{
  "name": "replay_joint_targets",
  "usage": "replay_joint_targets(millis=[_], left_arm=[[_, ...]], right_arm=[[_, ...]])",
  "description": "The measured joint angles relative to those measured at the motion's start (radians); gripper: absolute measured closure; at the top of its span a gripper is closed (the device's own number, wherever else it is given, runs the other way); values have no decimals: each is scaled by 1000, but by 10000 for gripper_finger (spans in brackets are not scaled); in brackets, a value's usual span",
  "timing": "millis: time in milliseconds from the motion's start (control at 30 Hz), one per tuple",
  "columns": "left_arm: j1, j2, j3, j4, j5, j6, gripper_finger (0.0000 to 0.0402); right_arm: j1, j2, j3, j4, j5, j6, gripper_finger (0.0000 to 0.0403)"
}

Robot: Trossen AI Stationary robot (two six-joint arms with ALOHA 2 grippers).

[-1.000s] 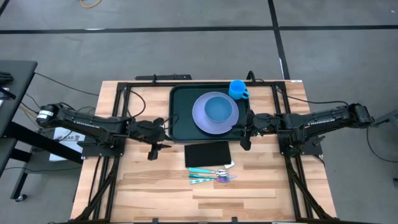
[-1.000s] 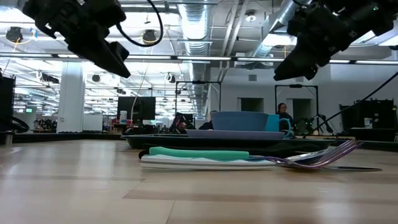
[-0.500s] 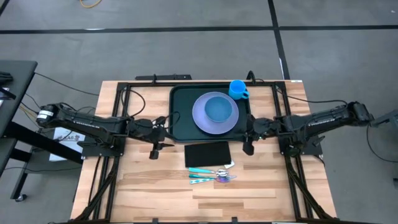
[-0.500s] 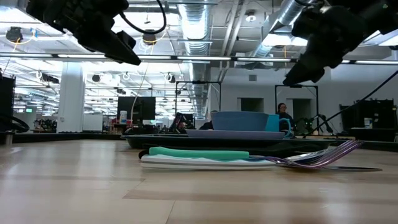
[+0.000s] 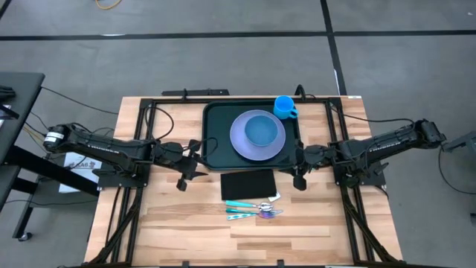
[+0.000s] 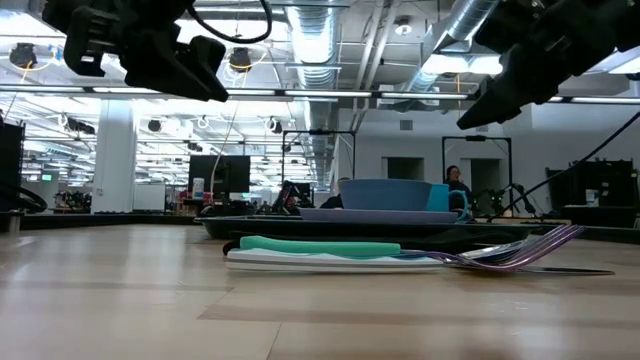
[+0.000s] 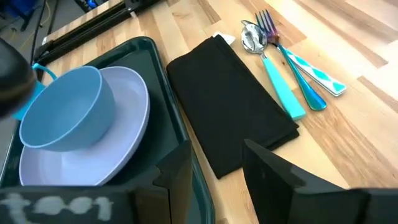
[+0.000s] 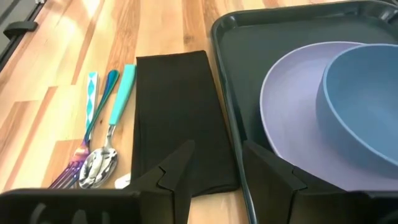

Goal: Set up tray
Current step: Put the black napkin to the left of the violet plate on the black tray

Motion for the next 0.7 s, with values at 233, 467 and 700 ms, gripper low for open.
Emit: replay_joint_targets(millis=[233, 467, 700], left_arm=[[-3, 0, 0, -3, -1, 147, 273], [-27, 0, 0, 26, -55, 364, 273], [-41, 1, 1, 56, -86, 548, 273]], right_arm=[[0, 0, 0, 0, 1, -2, 276], [0, 0, 0, 0, 1, 39, 276], [0, 0, 0, 0, 1, 59, 276]])
